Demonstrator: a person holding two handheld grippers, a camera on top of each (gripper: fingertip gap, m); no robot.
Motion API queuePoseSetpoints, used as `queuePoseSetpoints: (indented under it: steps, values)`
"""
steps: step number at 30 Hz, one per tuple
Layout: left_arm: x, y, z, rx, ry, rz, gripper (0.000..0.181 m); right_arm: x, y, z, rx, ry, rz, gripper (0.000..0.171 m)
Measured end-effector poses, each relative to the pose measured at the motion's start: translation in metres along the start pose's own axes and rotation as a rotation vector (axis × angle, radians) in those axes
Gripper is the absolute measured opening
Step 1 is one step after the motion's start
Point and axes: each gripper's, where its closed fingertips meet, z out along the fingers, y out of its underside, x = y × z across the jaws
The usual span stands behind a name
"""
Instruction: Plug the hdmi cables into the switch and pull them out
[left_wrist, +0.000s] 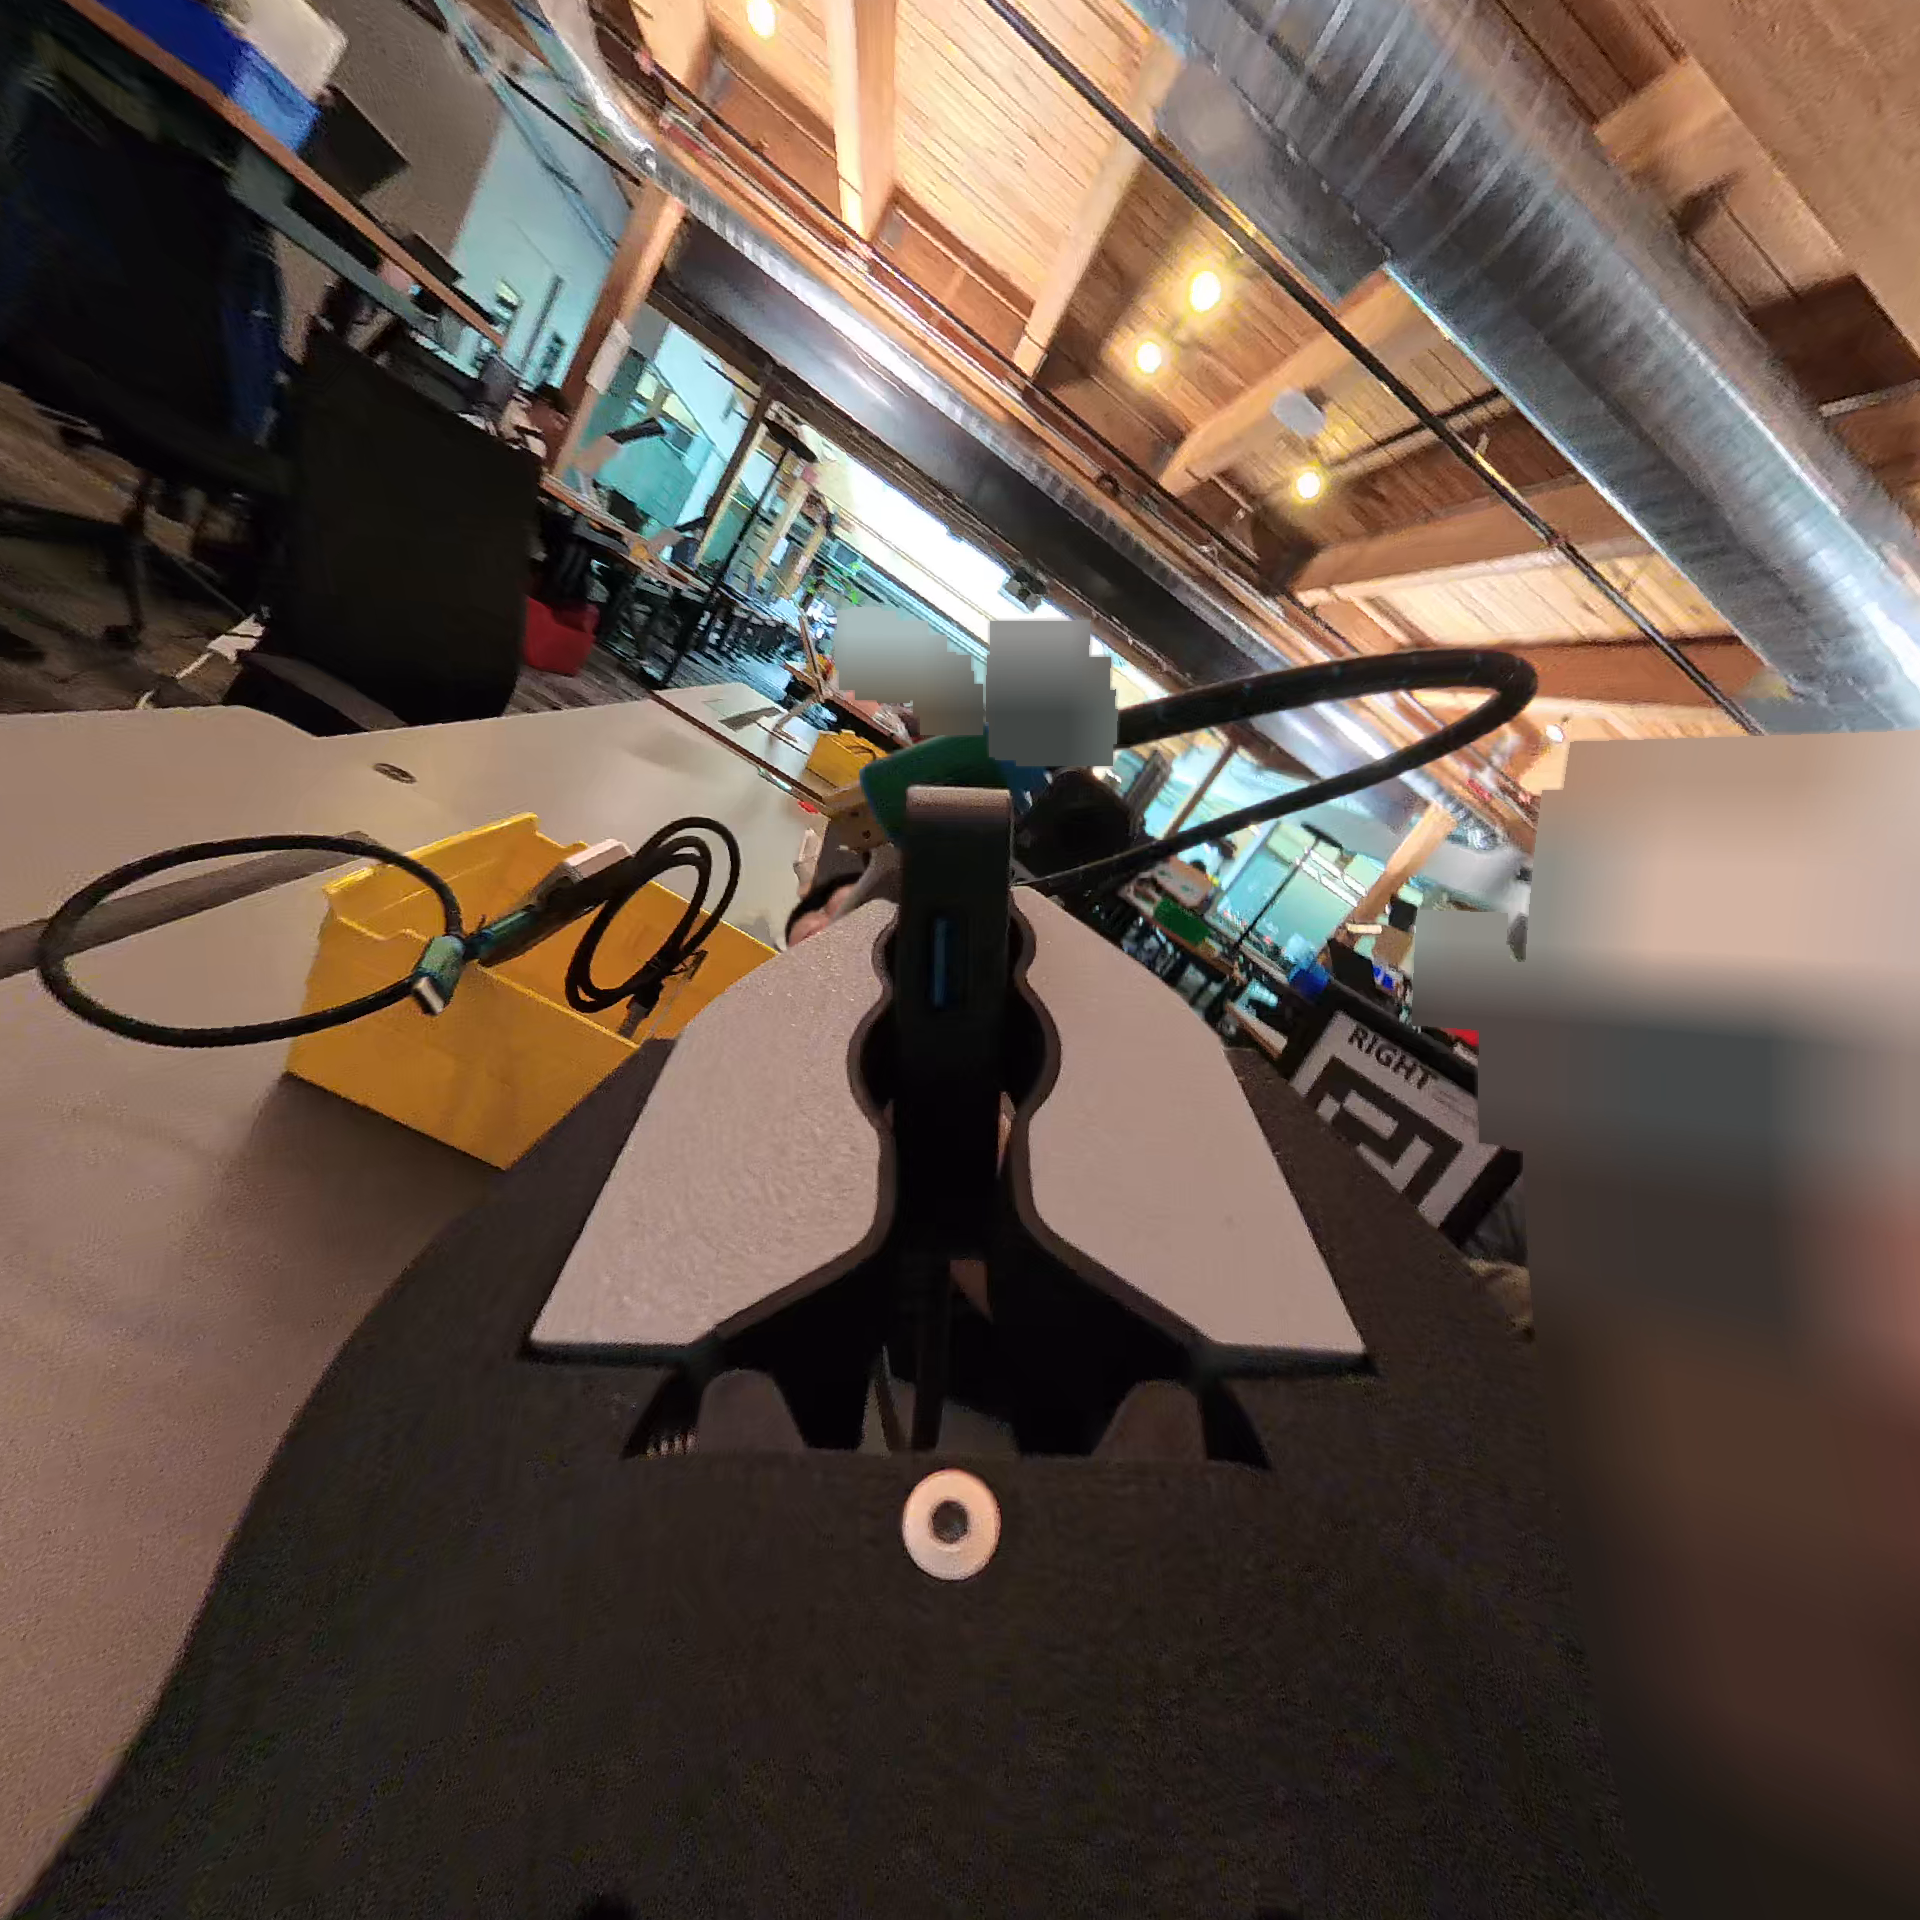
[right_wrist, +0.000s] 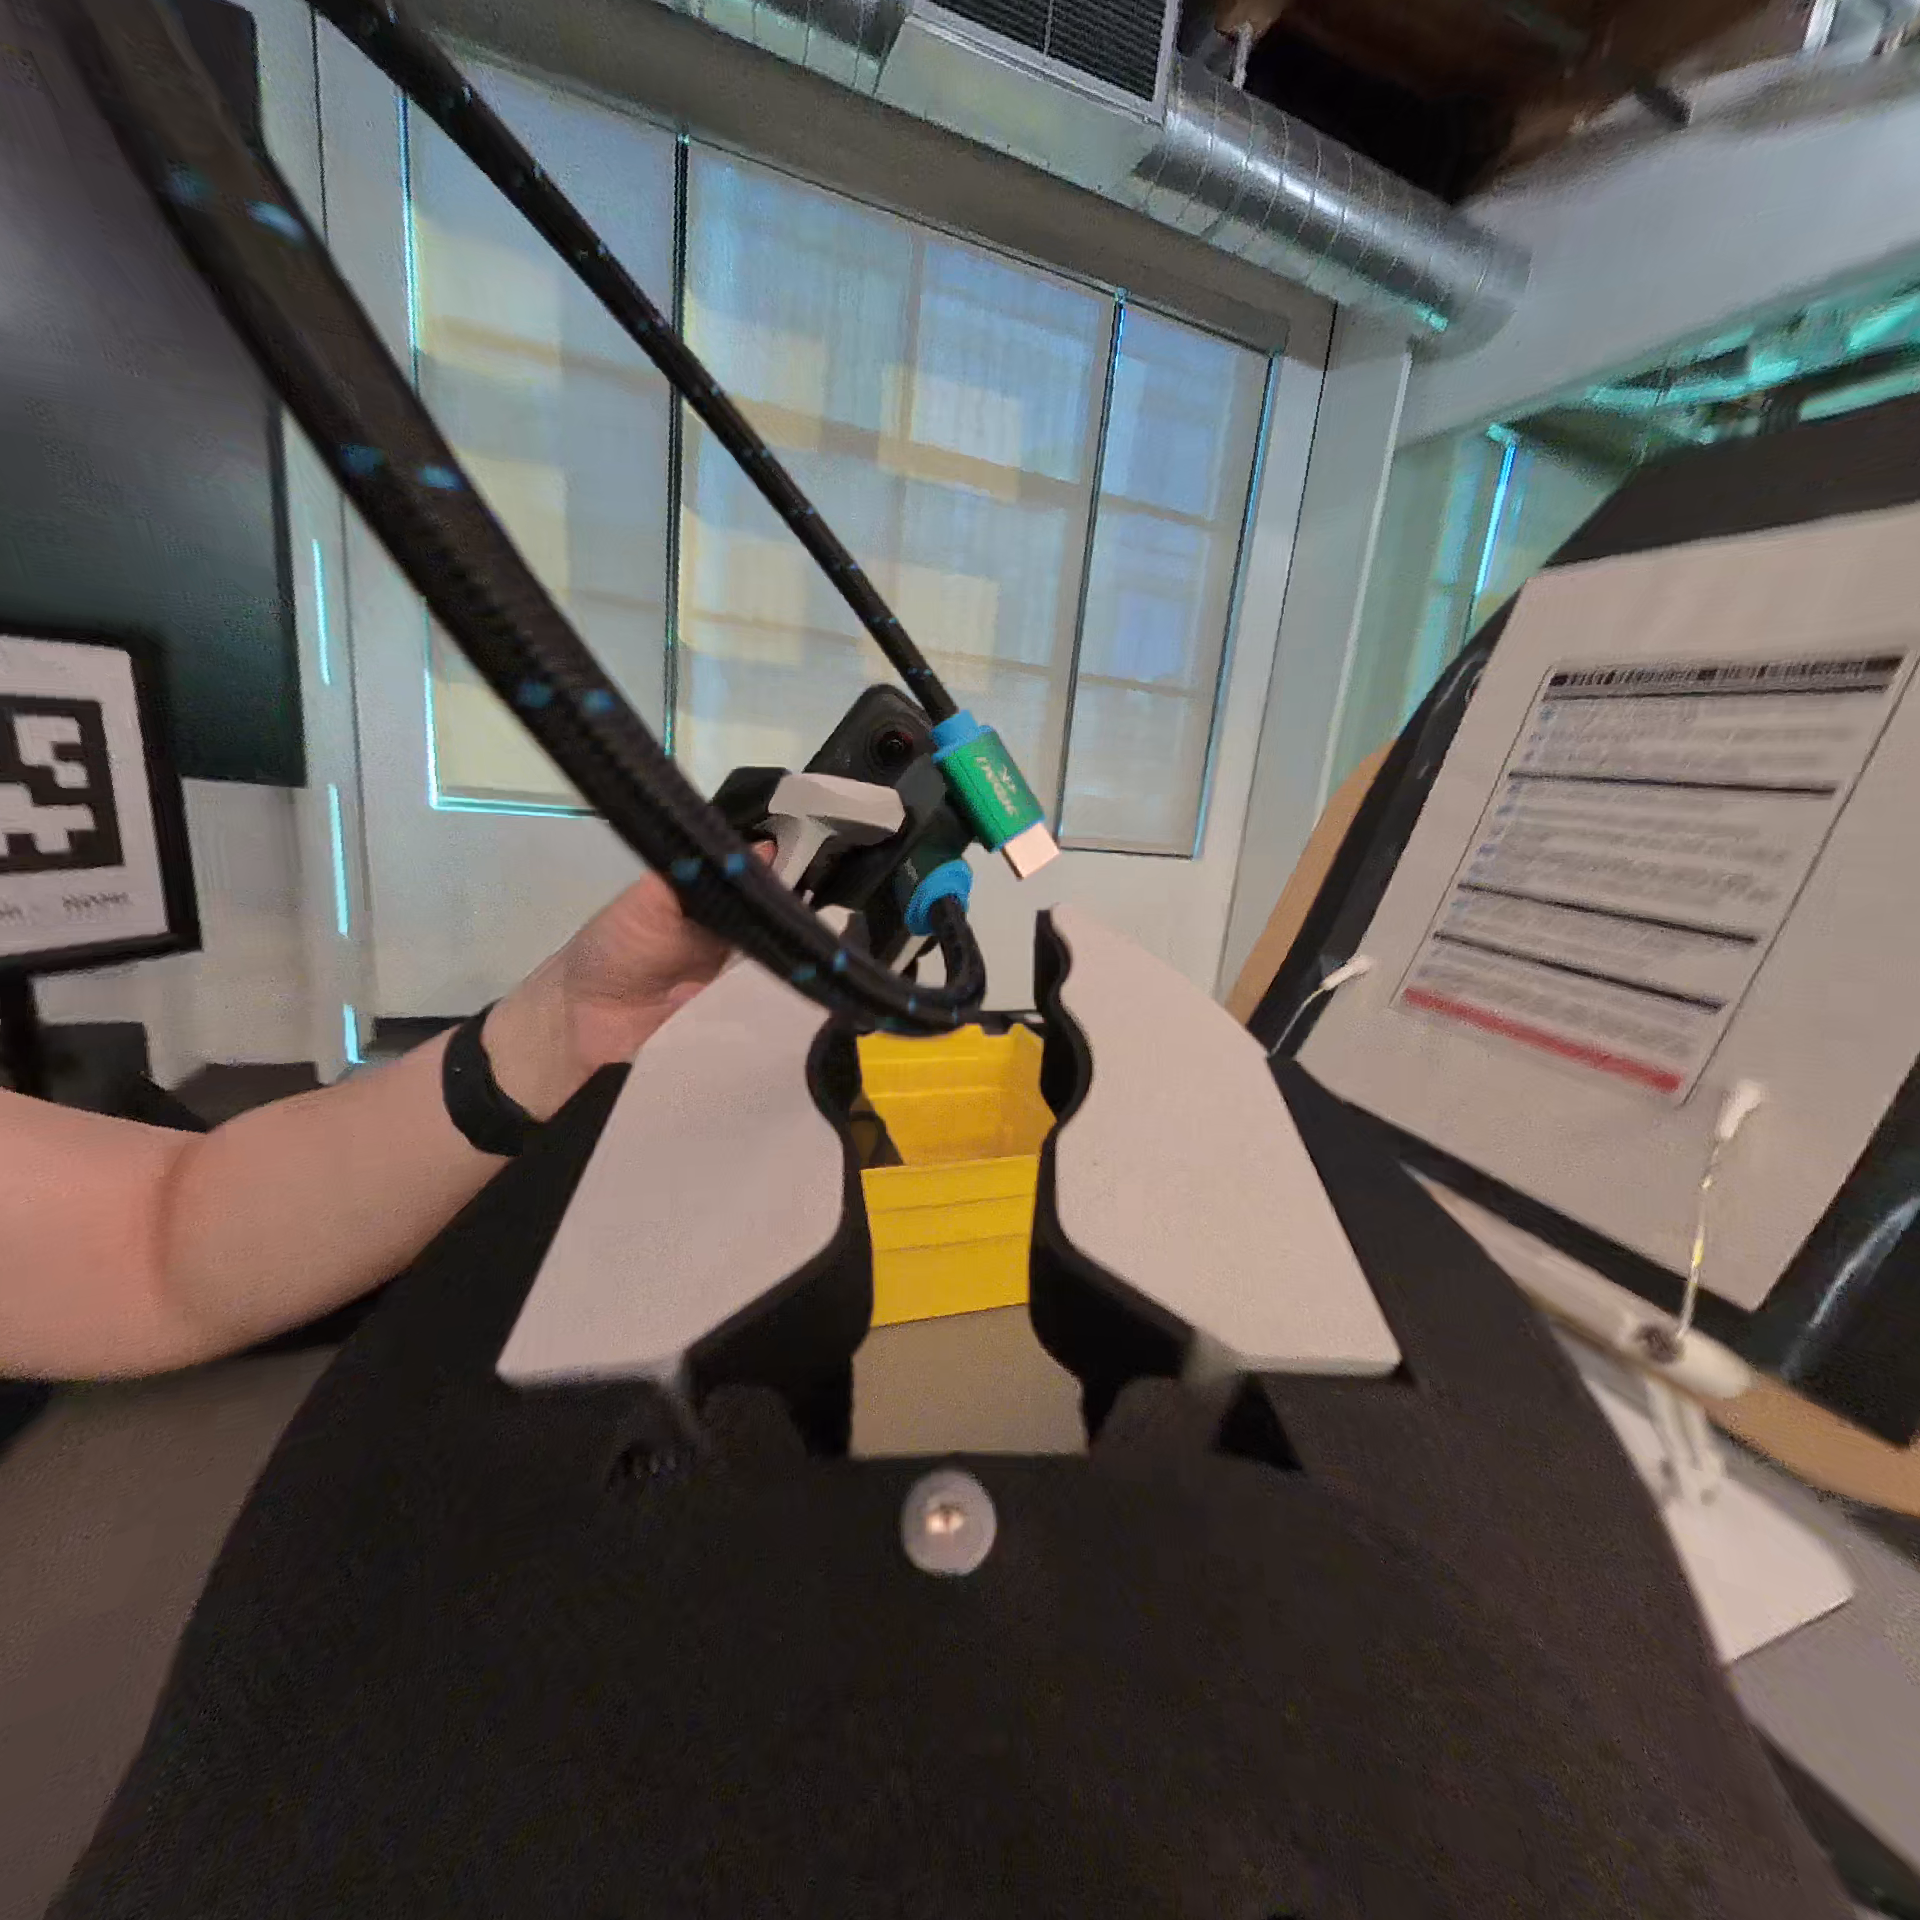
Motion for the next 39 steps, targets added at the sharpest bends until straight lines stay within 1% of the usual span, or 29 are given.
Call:
queuePoseSetpoints:
  steps: [2,4,8,9,12,15,17,20,21,22,24,26,29,33,35,38,39]
  values:
    - [-0.004,-0.009,-0.008,0.048,-0.005,-0.055,0.014,0.006,0.004,-0.002,-0.017,0.009,0.01,0.032]
    - [-0.008,-0.017,-0.015,0.086,-0.004,-0.1,0.014,0.013,0.002,-0.006,-0.031,0.055,-0.072,0.033]
    - [-0.024,-0.026,-0.028,0.139,-0.076,-0.147,0.013,0.018,-0.013,-0.015,-0.112,0.166,-0.362,0.032]
    - [-0.028,-0.028,-0.031,0.164,-0.091,-0.163,0.013,0.016,-0.018,-0.017,-0.132,0.188,-0.453,0.026]
    - [-0.038,-0.033,-0.036,0.249,-0.093,-0.239,0.013,-0.001,-0.029,-0.016,-0.175,0.217,-0.723,0.016]
    - [-0.051,-0.029,-0.037,0.279,-0.11,-0.295,0.014,-0.022,-0.027,-0.005,-0.201,0.214,-0.892,0.016]
    - [-0.057,-0.023,-0.034,0.262,-0.127,-0.314,0.013,-0.034,-0.011,0.005,-0.25,0.169,-0.937,0.017]
    - [-0.06,-0.011,-0.024,0.231,-0.144,-0.33,0.013,-0.03,0.021,0.014,-0.361,0.155,-0.992,0.026]
    - [-0.061,-0.007,-0.02,0.226,-0.147,-0.34,0.013,-0.025,0.03,0.015,-0.388,0.173,-1.015,0.033]
    - [-0.061,-0.003,-0.016,0.219,-0.149,-0.351,0.014,-0.017,0.039,0.015,-0.423,0.198,-1.042,0.035]
    - [-0.062,0.004,-0.009,0.214,-0.148,-0.378,0.014,0.003,0.053,0.012,-0.521,0.291,-1.115,0.035]
    - [-0.064,0.011,-0.004,0.216,-0.152,-0.409,0.014,0.019,0.058,0.007,-0.593,0.386,-1.214,0.035]
    - [-0.067,0.019,0.002,0.209,-0.15,-0.444,0.014,0.027,0.059,0.003,-0.602,0.451,-1.301,0.033]
    - [-0.069,0.028,0.008,0.175,-0.158,-0.459,0.014,0.032,0.063,0.001,-0.641,0.458,-1.357,0.024]
    - [-0.07,0.031,0.009,0.161,-0.165,-0.457,0.014,0.036,0.065,-0.001,-0.665,0.465,-1.362,0.024]
    - [-0.069,0.033,0.011,0.145,-0.172,-0.444,0.014,0.037,0.071,-0.004,-0.698,0.431,-1.366,0.015]
    - [-0.069,0.033,0.011,0.14,-0.175,-0.437,0.013,0.037,0.071,-0.003,-0.692,0.432,-1.376,0.015]
